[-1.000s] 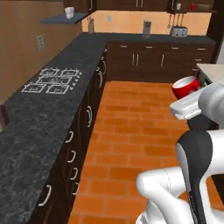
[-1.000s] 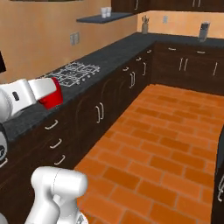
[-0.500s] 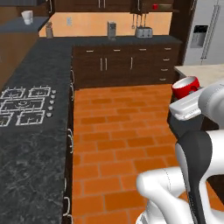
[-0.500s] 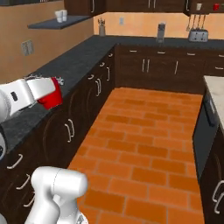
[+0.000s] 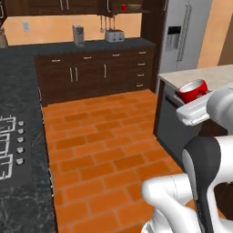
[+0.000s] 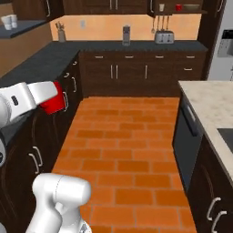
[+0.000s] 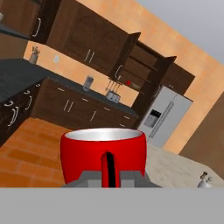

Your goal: Gather all objects into one cabinet and sort the glasses and bowls to opposite sides.

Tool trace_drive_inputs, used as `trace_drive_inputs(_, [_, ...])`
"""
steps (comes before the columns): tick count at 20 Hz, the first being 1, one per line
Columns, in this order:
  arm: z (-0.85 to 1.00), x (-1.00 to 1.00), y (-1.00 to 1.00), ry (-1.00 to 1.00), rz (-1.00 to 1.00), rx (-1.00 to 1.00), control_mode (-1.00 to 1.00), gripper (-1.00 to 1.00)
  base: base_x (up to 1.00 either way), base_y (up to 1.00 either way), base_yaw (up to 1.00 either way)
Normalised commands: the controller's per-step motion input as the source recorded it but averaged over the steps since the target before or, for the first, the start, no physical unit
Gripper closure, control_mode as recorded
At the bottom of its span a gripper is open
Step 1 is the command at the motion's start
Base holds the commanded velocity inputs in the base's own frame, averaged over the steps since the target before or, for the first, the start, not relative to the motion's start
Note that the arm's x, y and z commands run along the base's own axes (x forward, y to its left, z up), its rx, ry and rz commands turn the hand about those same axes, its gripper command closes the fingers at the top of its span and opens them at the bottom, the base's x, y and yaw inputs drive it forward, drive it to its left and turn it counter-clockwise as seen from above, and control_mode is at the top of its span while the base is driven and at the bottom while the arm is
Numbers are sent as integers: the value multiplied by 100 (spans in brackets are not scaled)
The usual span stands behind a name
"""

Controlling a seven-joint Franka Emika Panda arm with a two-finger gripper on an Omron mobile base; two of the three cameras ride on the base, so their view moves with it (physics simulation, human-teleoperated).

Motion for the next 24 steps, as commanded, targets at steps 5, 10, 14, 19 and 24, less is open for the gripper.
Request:
trace_drive_inputs(5, [0, 0, 0, 0, 0, 0, 100, 100, 92, 9, -31])
trace_drive_inputs(10, [0, 0, 0, 0, 0, 0, 100, 100, 100, 49, -21])
trace_drive_inputs(14, [0, 0, 0, 0, 0, 0, 100, 100, 100, 41, -5])
trace_drive_inputs(19, [0, 0, 0, 0, 0, 0, 100, 100, 100, -10, 5])
trace_drive_inputs(24, [0, 0, 0, 0, 0, 0, 100, 100, 100, 0, 1])
